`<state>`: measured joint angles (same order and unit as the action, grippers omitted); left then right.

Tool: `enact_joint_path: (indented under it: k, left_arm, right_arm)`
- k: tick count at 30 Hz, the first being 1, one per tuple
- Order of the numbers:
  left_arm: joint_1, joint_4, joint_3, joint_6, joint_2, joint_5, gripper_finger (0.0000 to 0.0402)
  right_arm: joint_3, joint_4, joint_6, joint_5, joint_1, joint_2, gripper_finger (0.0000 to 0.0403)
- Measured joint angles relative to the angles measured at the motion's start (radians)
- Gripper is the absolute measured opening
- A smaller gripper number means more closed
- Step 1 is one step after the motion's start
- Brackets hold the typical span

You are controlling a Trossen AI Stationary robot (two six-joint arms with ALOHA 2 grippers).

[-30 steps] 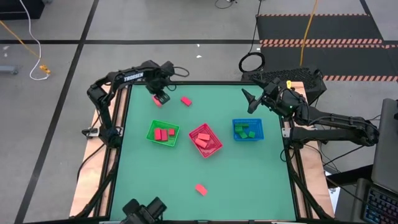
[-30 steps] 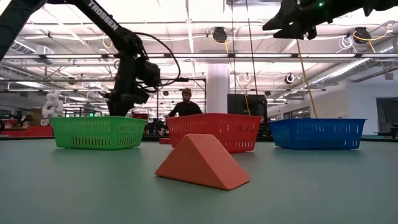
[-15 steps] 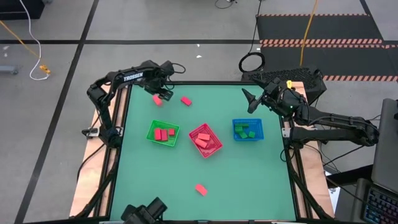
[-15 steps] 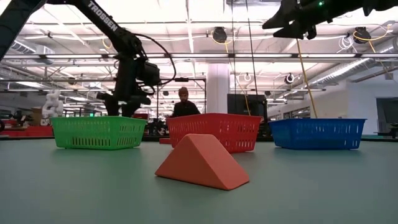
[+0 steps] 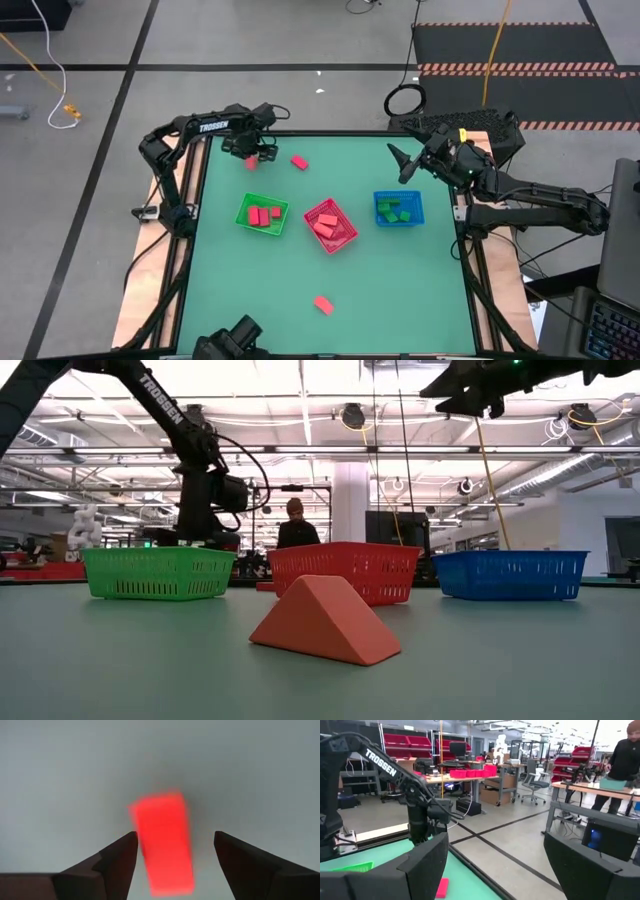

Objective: Sort & place blocks by color
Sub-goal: Put the pink block into the red bin

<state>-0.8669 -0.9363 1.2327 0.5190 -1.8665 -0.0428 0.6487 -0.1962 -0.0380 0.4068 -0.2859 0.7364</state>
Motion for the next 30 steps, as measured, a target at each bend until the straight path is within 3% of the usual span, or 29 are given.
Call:
enact_joint_path:
  k: [14, 19, 23, 30]
  left_arm:
    - [-0.027, 0.062, -0.062, -0.053, 0.001, -0.002, 0.0235]
    - [-0.016, 0.073, -0.079, -0.085, 0.002, -0.007, 0.0198]
    - [-0.007, 0.077, -0.079, -0.097, 0.003, -0.011, 0.0134]
    - [0.009, 0.054, -0.064, -0.185, 0.002, 0.016, 0.013]
  right_arm:
    - [0.0, -0.096, -0.048, 0.003, -0.001, 0.051, 0.032]
    - [0.0, -0.135, -0.061, 0.003, -0.001, 0.087, 0.032]
    - [0.0, -0.167, -0.061, 0.003, 0.0, 0.11, 0.032]
    - [0.0, -0.197, -0.081, 0.003, -0.001, 0.127, 0.032]
